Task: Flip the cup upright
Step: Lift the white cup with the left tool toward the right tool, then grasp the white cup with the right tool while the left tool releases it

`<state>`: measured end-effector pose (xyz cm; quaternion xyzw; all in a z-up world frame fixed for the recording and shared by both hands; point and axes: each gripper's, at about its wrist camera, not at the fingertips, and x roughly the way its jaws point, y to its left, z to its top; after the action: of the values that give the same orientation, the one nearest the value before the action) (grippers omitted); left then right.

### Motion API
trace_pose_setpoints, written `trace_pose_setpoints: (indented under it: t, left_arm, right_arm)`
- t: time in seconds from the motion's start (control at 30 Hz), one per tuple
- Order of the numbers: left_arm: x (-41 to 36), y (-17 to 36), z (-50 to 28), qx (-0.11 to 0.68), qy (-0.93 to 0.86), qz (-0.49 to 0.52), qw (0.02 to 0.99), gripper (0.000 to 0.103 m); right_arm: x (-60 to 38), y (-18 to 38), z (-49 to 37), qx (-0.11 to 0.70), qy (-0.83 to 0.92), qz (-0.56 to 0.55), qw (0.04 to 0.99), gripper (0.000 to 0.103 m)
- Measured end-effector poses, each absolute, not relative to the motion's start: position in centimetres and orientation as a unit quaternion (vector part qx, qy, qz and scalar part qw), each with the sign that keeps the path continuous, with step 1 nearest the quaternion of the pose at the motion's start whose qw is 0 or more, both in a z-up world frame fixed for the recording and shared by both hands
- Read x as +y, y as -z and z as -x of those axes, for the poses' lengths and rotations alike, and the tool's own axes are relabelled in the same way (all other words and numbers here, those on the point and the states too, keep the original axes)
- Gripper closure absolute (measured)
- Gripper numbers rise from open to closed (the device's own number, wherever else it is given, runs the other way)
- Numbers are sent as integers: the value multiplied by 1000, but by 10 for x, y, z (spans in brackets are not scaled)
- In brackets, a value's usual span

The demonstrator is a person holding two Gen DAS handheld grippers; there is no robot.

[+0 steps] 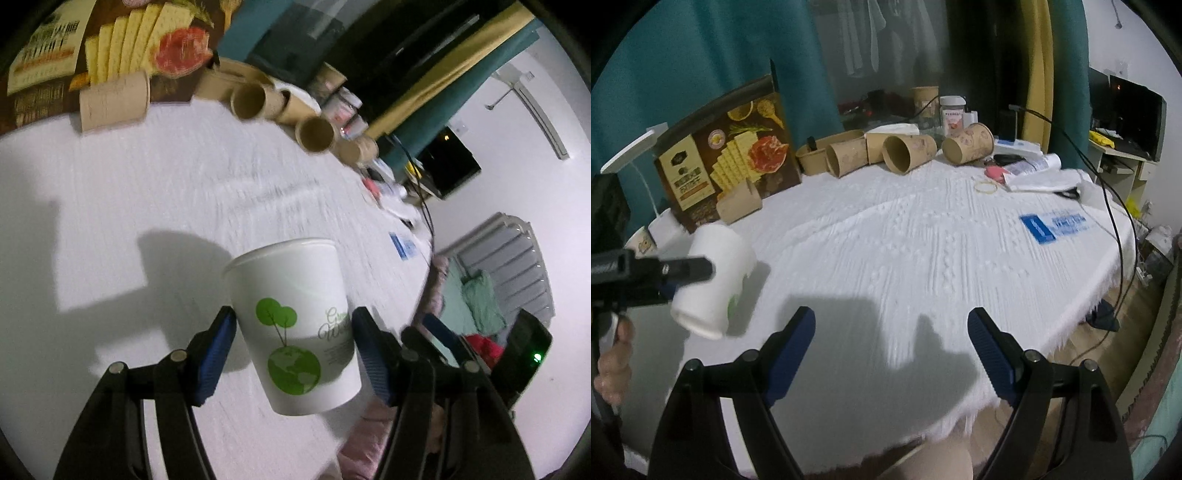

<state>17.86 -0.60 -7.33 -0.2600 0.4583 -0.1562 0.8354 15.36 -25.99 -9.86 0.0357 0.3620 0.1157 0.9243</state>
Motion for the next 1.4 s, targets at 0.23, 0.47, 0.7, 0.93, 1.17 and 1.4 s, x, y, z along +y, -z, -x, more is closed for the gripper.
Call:
trace_pose_setpoints:
  t: [0.23, 0.47, 0.7, 0.93, 1.17, 1.4]
  left_arm:
    - [-20, 95, -151, 486, 153, 267, 818, 38]
    - [-23, 104, -149, 498, 144, 258, 815, 37]
    - [-27, 103, -148, 500, 141, 249, 817, 23]
    - [-23, 86, -141, 473, 149, 247, 833, 23]
    - [-13, 46, -115, 404, 89, 132, 901, 22]
    - [29, 48, -90, 378, 8, 79, 923, 22]
  right_arm:
    - [-269, 113, -124, 383, -106, -38, 917, 20]
    - [-273, 120, -122, 393, -104, -44, 913, 20]
    - [-267, 120, -129, 400, -108, -45, 909, 20]
    - [-258, 114, -131, 399, -120, -37, 908, 20]
    - [-236, 99, -137, 396, -157, -1, 905, 20]
    - [-198, 75, -156, 411, -256, -1, 875, 20]
